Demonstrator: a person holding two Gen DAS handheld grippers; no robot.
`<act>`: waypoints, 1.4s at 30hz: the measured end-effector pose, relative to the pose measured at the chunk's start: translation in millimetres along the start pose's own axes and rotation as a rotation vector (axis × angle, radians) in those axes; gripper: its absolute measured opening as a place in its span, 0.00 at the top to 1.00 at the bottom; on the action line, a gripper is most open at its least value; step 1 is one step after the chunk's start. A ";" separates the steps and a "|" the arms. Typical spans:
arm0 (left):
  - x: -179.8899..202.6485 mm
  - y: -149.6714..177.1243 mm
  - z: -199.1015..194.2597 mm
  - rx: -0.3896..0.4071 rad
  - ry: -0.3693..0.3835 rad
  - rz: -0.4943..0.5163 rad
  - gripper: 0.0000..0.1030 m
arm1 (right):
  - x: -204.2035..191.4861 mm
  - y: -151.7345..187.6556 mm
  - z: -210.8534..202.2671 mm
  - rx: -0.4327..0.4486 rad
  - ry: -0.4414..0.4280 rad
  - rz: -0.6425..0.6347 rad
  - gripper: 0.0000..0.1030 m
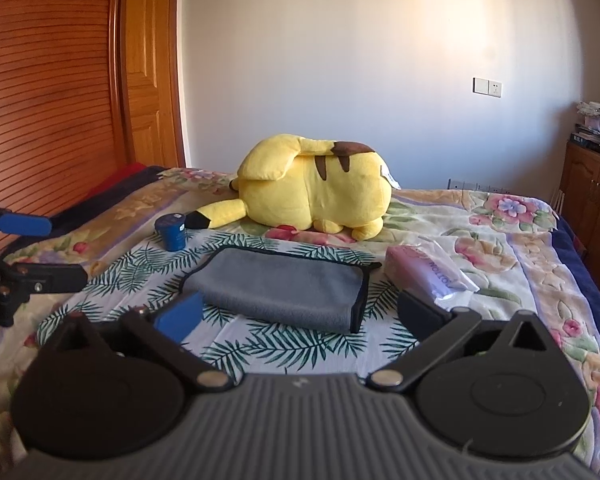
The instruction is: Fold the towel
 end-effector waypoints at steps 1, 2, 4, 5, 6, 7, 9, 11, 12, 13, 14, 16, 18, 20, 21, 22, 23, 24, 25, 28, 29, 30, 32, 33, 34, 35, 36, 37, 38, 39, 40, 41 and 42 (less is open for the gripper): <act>0.4 1.5 -1.4 0.001 -0.001 -0.003 0.00 | -0.5 1.5 -1.1 -0.001 0.001 0.001 0.00; 0.8 3.0 -2.6 0.000 -0.002 -0.006 0.00 | -0.9 2.9 -2.2 -0.001 0.003 0.003 0.00; 2.2 7.7 -4.5 -0.002 -0.004 -0.012 0.00 | -1.6 6.3 -4.8 -0.002 0.004 0.010 0.00; 3.1 9.9 -5.1 -0.005 -0.010 -0.012 0.00 | -2.0 7.9 -6.0 -0.002 0.003 0.013 0.00; 4.9 13.2 -5.2 -0.013 -0.018 -0.010 0.00 | -2.5 10.2 -7.2 -0.003 0.003 0.017 0.00; 6.7 16.4 -5.4 -0.020 -0.017 -0.006 0.00 | -2.4 11.9 -7.8 -0.005 0.003 0.018 0.00; 10.6 23.7 -7.4 -0.020 -0.013 -0.012 0.00 | -3.9 16.8 -10.1 -0.007 0.006 0.021 0.00; 14.2 31.0 -9.9 -0.024 -0.013 -0.020 0.00 | -5.1 22.2 -11.7 -0.013 0.004 0.026 0.00; 15.6 34.1 -10.8 -0.025 -0.016 -0.024 0.00 | -5.7 24.6 -12.4 -0.017 0.004 0.027 0.00; 17.7 37.9 -11.9 -0.027 -0.018 -0.028 0.00 | -6.5 27.3 -13.4 -0.019 0.004 0.028 0.00; 19.2 41.1 -12.7 -0.030 -0.020 -0.031 0.00 | -7.3 29.5 -14.5 -0.020 0.004 0.030 0.00; 22.2 48.2 -13.7 -0.038 -0.025 -0.041 0.00 | -9.1 35.0 -15.6 -0.025 0.004 0.033 0.00; 24.4 54.5 -13.4 -0.049 -0.027 -0.060 0.00 | -10.7 40.1 -16.8 -0.029 0.003 0.038 0.00; 26.6 60.4 -11.9 -0.068 -0.022 -0.079 0.00 | -12.9 46.3 -18.1 -0.034 0.001 0.045 0.00; 27.9 62.5 -11.4 -0.075 -0.017 -0.085 0.00 | -14.0 49.3 -18.6 -0.037 -0.001 0.049 0.00; 29.9 64.7 -11.6 -0.077 -0.016 -0.089 0.00 | -15.4 51.8 -19.2 -0.039 -0.002 0.051 0.00; 31.3 66.4 -12.4 -0.076 -0.017 -0.091 0.00 | -16.4 54.0 -19.7 -0.042 -0.003 0.052 0.00; 32.7 67.9 -13.1 -0.075 -0.019 -0.091 0.00 | -17.5 55.7 -20.1 -0.044 -0.003 0.052 0.00; 34.1 69.4 -14.0 -0.073 -0.022 -0.089 0.00 | -18.4 58.0 -21.0 -0.046 -0.004 0.053 0.00; 35.5 73.2 -15.4 -0.069 -0.034 -0.088 0.00 | -21.1 64.2 -22.4 -0.054 -0.007 0.060 0.00; 35.5 74.8 -15.6 -0.068 -0.040 -0.087 0.00 | -22.1 66.4 -22.9 -0.057 -0.007 0.060 0.00; 35.9 76.6 -16.1 -0.067 -0.043 -0.085 0.00 | -22.8 68.6 -23.6 -0.060 -0.008 0.061 0.00; 36.8 81.5 -16.8 -0.061 -0.052 -0.075 0.00 | -23.8 72.4 -24.3 -0.063 -0.008 0.065 0.00; 37.0 84.0 -16.8 -0.059 -0.059 -0.073 0.00 | -24.1 74.3 -24.6 -0.064 -0.008 0.068 0.00; 37.0 86.4 -16.8 -0.058 -0.064 -0.075 0.00 | -24.3 76.3 -24.7 -0.066 -0.008 0.072 0.00; 36.8 88.8 -16.6 -0.056 -0.066 -0.081 0.00 | -24.1 77.9 -24.6 -0.068 -0.008 0.076 0.00; 36.3 91.0 -16.2 -0.057 -0.068 -0.088 0.00 | -24.1 80.0 -24.6 -0.068 -0.008 0.079 0.00; 35.3 93.3 -16.1 -0.059 -0.071 -0.096 0.00 | -24.0 82.0 -24.2 -0.070 -0.006 0.081 0.00; 34.6 95.0 -15.7 -0.060 -0.072 -0.102 0.00 | -23.6 83.6 -23.8 -0.072 -0.003 0.080 0.00; 34.5 95.9 -15.2 -0.061 -0.074 -0.106 0.00 | -22.9 85.2 -23.3 -0.072 0.000 0.081 0.00; 34.6 96.9 -14.7 -0.062 -0.077 -0.105 0.00 | -22.0 86.6 -22.8 -0.073 0.003 0.084 0.00; 34.6 97.8 -14.2 -0.062 -0.079 -0.103 0.00 | -21.1 87.8 -22.1 -0.073 0.004 0.090 0.00; 34.9 98.9 -13.8 -0.062 -0.083 -0.099 0.00 | -19.9 89.1 -21.4 -0.073 0.005 0.095 0.00</act>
Point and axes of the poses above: each gripper's, at about its wrist camera, not at the fingertips, and z roughly the way its jaws point, x to its right, y to its underside, the point moved 4 cm from there along z, roughly the way its jaws point, and after that the axes turned 6 degrees about -y, right-handed, at the moved point
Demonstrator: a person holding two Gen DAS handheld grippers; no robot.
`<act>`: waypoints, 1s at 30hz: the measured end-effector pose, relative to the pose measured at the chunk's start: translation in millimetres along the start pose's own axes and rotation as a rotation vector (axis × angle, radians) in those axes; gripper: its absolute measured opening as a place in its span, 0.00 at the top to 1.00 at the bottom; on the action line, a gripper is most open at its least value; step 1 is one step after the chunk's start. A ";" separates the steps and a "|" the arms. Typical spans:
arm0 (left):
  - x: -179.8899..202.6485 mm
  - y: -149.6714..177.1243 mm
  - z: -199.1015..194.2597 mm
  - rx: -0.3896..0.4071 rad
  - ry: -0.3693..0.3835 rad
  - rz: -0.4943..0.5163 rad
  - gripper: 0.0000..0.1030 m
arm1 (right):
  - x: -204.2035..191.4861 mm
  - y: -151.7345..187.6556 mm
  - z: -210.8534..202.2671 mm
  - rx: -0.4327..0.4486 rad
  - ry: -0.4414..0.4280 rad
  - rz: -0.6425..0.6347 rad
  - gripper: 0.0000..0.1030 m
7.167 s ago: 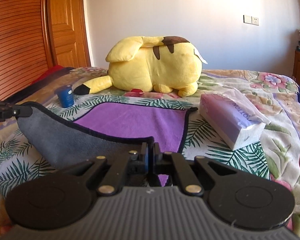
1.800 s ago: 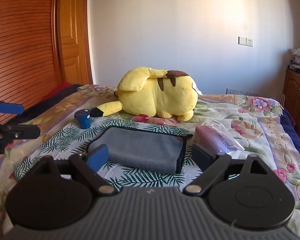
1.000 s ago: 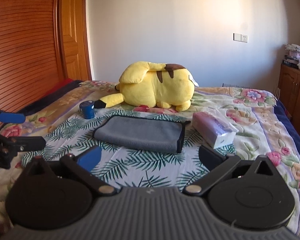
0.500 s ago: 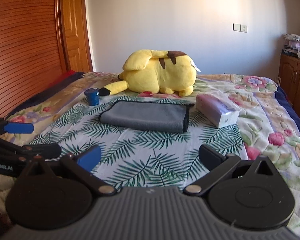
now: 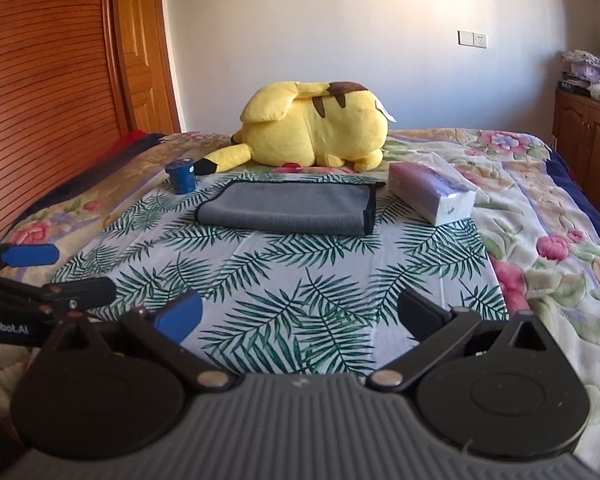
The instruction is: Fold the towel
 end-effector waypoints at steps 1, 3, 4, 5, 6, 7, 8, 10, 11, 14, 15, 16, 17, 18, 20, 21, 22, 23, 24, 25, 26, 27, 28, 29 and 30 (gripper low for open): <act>0.3 1.3 0.7 0.001 -0.005 0.005 0.00 | 1.0 1.0 0.4 0.001 0.002 0.003 0.00; 0.7 3.9 2.7 -0.004 -0.017 0.009 0.00 | 1.9 3.0 1.7 0.003 0.003 0.005 0.00; 0.0 5.0 3.6 -0.007 -0.019 0.008 0.00 | 1.7 3.7 2.1 0.005 0.001 0.004 0.00; -0.6 5.6 4.2 -0.010 -0.020 0.005 0.00 | 1.1 4.1 2.1 0.008 -0.002 0.003 0.00; -0.9 6.3 4.2 -0.011 -0.021 0.003 0.00 | 0.5 3.9 2.3 0.011 -0.005 0.002 0.00; -1.1 6.9 3.9 -0.011 -0.024 0.003 0.00 | -0.1 4.1 2.2 0.013 -0.004 -0.002 0.00; -1.2 7.2 3.2 -0.009 -0.027 0.005 0.00 | -0.9 4.1 2.1 0.015 -0.003 -0.006 0.00; -1.8 6.3 1.6 0.002 -0.037 0.006 0.00 | -2.9 3.8 2.7 0.016 0.000 -0.015 0.00; -2.1 5.7 1.0 0.008 -0.040 0.007 0.00 | -3.3 4.0 2.8 0.017 0.002 -0.019 0.00; -2.8 4.6 -1.7 0.030 -0.058 0.015 0.00 | -3.7 3.6 2.6 0.022 0.011 -0.025 0.00; -3.4 4.1 -2.7 0.039 -0.063 0.016 0.00 | -3.5 3.8 1.8 0.025 0.014 -0.025 0.00; -3.8 3.6 -3.7 0.045 -0.066 0.016 0.00 | -3.1 3.3 1.4 0.029 0.016 -0.025 0.00; -4.3 3.2 -4.6 0.051 -0.069 0.016 0.00 | -2.9 3.0 0.5 0.034 0.020 -0.025 0.00; -4.9 2.3 -5.2 0.057 -0.073 0.015 0.00 | -2.5 2.9 0.0 0.039 0.024 -0.025 0.00; -5.8 0.8 -6.8 0.069 -0.077 0.011 0.00 | -1.6 2.3 -1.0 0.047 0.033 -0.024 0.00; -5.8 0.1 -7.5 0.074 -0.078 0.010 0.00 | -0.8 2.3 -1.4 0.052 0.038 -0.023 0.00; -6.1 -0.7 -8.3 0.079 -0.080 0.007 0.00 | -0.4 2.0 -1.8 0.056 0.042 -0.022 0.00; -6.6 -1.6 -9.1 0.085 -0.083 0.005 0.00 | 0.2 1.5 -2.3 0.061 0.046 -0.020 0.00; -7.2 -2.6 -10.0 0.092 -0.086 0.001 0.00 | 0.8 1.1 -2.9 0.066 0.052 -0.020 0.00; -7.3 -3.8 -10.5 0.098 -0.088 0.000 0.00 | 1.0 1.2 -3.1 0.070 0.055 -0.019 0.00; -8.2 -4.8 -11.3 0.105 -0.091 -0.003 0.00 | 1.4 0.9 -3.6 0.074 0.061 -0.019 0.00; -9.0 -5.8 -12.2 0.111 -0.094 -0.007 0.00 | 1.8 0.6 -3.8 0.076 0.064 -0.019 0.00; -10.1 -6.6 -13.0 0.115 -0.095 -0.010 0.00 | 2.0 0.5 -4.1 0.079 0.066 -0.019 0.00; -11.0 -7.4 -13.6 0.119 -0.096 -0.014 0.00 | 2.3 0.2 -4.4 0.083 0.070 -0.019 0.00; -11.5 -8.1 -14.0 0.123 -0.097 -0.015 0.00 | 2.9 0.0 -5.0 0.086 0.072 -0.019 0.00</act>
Point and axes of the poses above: each gripper's, at about its wrist camera, not at the fingertips, and z roughly the way its jaws point, x to its right, y to its underside, the point moved 4 cm from there along z, roughly the way its jaws point, and after that the axes turned 6 degrees about -y, right-handed, at the moved point
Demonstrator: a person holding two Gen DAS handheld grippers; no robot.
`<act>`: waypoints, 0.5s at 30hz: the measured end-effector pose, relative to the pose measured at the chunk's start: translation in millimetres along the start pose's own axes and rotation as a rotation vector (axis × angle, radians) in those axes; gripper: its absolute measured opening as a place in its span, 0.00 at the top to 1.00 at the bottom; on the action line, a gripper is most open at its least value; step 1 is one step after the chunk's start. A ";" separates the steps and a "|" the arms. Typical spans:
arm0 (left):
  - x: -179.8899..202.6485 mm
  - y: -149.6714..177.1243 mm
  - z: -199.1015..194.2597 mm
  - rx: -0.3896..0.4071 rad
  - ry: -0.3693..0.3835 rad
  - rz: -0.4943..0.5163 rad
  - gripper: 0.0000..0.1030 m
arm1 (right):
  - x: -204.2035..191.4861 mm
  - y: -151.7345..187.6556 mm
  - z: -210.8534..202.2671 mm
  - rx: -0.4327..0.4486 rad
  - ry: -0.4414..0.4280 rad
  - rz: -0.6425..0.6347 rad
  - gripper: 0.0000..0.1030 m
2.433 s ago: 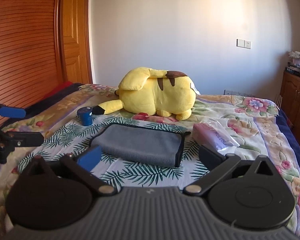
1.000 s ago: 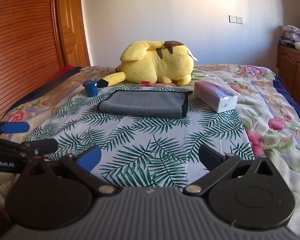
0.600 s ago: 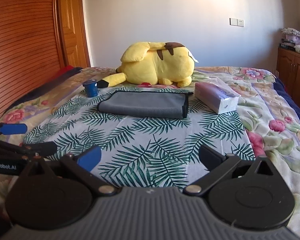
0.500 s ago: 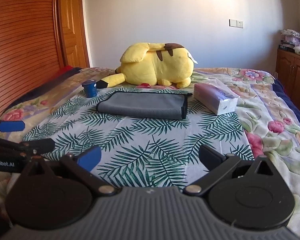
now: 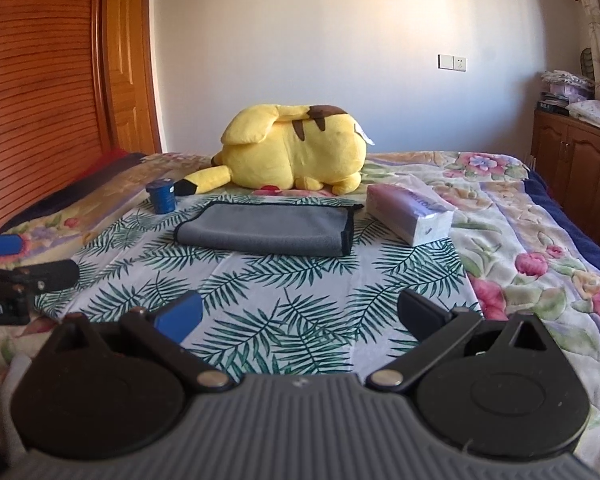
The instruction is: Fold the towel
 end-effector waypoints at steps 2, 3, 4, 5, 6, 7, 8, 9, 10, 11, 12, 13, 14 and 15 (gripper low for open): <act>-1.2 -0.8 -0.3 0.006 -0.003 0.001 0.00 | 0.4 -0.5 -0.5 0.007 0.005 0.000 0.00; -1.6 -1.5 -0.5 0.009 -0.005 0.001 0.00 | 0.6 -0.6 -0.8 0.010 0.007 0.001 0.00; -2.0 -2.0 -0.9 0.011 -0.006 0.000 0.00 | 0.9 -1.0 -0.8 0.012 0.009 0.002 0.00; -2.4 -2.7 -1.1 0.014 -0.005 -0.001 0.00 | 1.3 -1.2 -1.0 0.015 0.010 0.003 0.00; -2.9 -3.4 -1.5 0.017 -0.006 -0.001 0.00 | 1.7 -1.4 -1.3 0.017 0.012 0.004 0.00; -3.5 -3.6 -2.1 0.022 -0.009 0.001 0.00 | 2.0 -1.5 -1.6 0.020 0.013 0.005 0.00; -3.6 -4.1 -2.7 0.025 -0.012 0.003 0.00 | 2.3 -1.6 -2.0 0.022 0.014 0.005 0.00; -3.6 -4.4 -3.2 0.029 -0.014 0.005 0.00 | 2.5 -1.7 -2.4 0.025 0.016 0.006 0.00; -3.6 -4.7 -3.5 0.031 -0.014 0.006 0.00 | 2.7 -1.7 -2.8 0.027 0.017 0.006 0.00; -3.5 -4.9 -4.0 0.034 -0.016 0.006 0.00 | 2.7 -1.8 -3.2 0.031 0.018 0.006 0.00; -3.7 -5.3 -4.5 0.038 -0.018 0.007 0.00 | 2.9 -2.1 -3.7 0.035 0.019 0.006 0.00; -4.2 -5.5 -5.0 0.042 -0.020 0.007 0.00 | 2.8 -2.4 -4.1 0.039 0.019 0.006 0.00; -4.4 -6.0 -5.5 0.046 -0.023 0.007 0.00 | 2.8 -2.6 -4.5 0.043 0.020 0.005 0.00; -4.7 -6.5 -6.0 0.051 -0.025 0.007 0.00 | 2.9 -2.8 -5.1 0.047 0.021 0.005 0.00</act>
Point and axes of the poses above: each gripper's, at about its wrist camera, not at the fingertips, and z roughly the way its jaws point, x to its right, y to its underside, the point moved 4 cm from there along z, roughly the way its jaws point, and after that the axes turned 6 degrees about -y, right-handed, at the moved point
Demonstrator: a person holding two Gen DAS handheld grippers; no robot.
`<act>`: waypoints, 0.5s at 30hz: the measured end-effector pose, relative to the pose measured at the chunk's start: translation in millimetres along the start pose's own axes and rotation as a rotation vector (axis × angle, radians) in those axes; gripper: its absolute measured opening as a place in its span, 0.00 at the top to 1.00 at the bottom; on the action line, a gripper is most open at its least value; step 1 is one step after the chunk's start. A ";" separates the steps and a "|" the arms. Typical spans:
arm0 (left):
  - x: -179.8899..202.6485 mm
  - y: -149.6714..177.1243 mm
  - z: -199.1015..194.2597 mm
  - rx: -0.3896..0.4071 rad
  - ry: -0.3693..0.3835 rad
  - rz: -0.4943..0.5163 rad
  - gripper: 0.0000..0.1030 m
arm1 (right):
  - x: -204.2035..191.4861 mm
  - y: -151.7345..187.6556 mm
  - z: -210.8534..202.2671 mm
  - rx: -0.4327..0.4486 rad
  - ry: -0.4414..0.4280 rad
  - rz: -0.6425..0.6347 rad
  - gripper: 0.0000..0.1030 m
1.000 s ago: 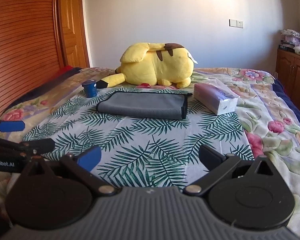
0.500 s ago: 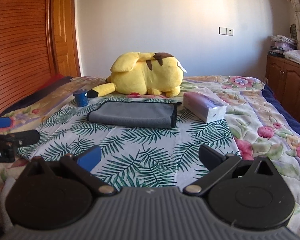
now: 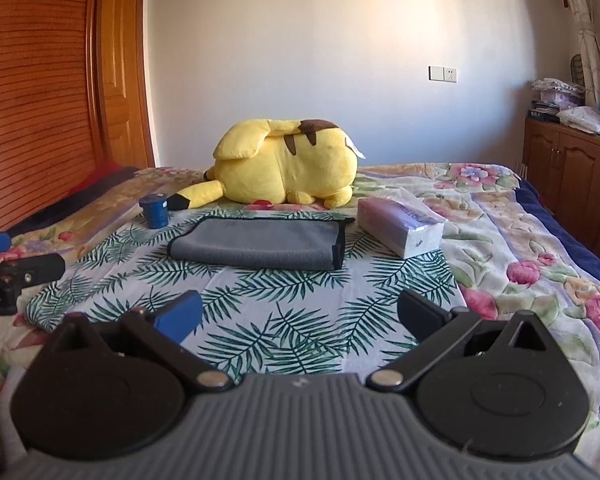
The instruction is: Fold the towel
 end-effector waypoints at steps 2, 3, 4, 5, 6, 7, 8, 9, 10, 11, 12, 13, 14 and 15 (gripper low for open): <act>-1.2 -0.9 -1.1 0.007 -0.003 -0.004 0.00 | 0.3 -0.7 -1.1 0.010 0.002 0.000 0.00; -1.6 -1.2 -1.6 0.010 -0.004 -0.006 0.00 | 0.6 -1.1 -1.7 0.015 0.003 0.000 0.00; -1.9 -1.4 -2.2 0.014 -0.007 -0.008 0.00 | 0.9 -1.3 -2.4 0.020 0.004 0.000 0.00; -2.6 -1.8 -2.5 0.018 -0.008 -0.010 0.00 | 1.2 -1.7 -3.1 0.026 0.006 0.001 0.00; -3.2 -2.4 -2.5 0.020 -0.009 -0.013 0.00 | 1.6 -2.2 -3.7 0.031 0.009 0.001 0.00; -3.9 -3.0 -2.7 0.023 -0.010 -0.016 0.00 | 1.5 -2.5 -4.6 0.036 0.011 0.002 0.00; -4.4 -3.5 -3.0 0.025 -0.011 -0.019 0.00 | 1.7 -3.0 -5.4 0.042 0.015 0.003 0.00; -5.0 -3.9 -3.3 0.029 -0.013 -0.021 0.00 | 2.1 -3.2 -6.1 0.047 0.020 0.003 0.00; -5.9 -3.9 -3.9 0.033 -0.015 -0.022 0.00 | 2.6 -3.5 -7.0 0.053 0.026 0.003 0.00; -6.2 -4.2 -4.3 0.036 -0.018 -0.021 0.00 | 3.1 -3.8 -7.5 0.058 0.029 0.004 0.00; -6.6 -4.3 -4.4 0.039 -0.020 -0.019 0.00 | 3.7 -4.2 -8.0 0.062 0.033 0.004 0.00; -7.0 -4.3 -4.8 0.041 -0.022 -0.018 0.00 | 4.3 -4.1 -8.3 0.064 0.037 0.005 0.00; -7.5 -4.3 -4.7 0.041 -0.023 -0.019 0.00 | 4.8 -4.3 -8.5 0.067 0.040 0.006 0.00; -8.1 -4.2 -4.3 0.040 -0.023 -0.021 0.00 | 5.0 -4.5 -8.4 0.069 0.042 0.007 0.00</act>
Point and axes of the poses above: each gripper's, at about its wrist camera, not at the fingertips, and z roughly the way its jaws point, x to its right, y to its underside, the point moved 4 cm from there along z, roughly the way its jaws point, and after that the axes turned 6 degrees about -y, right-handed, at the moved point
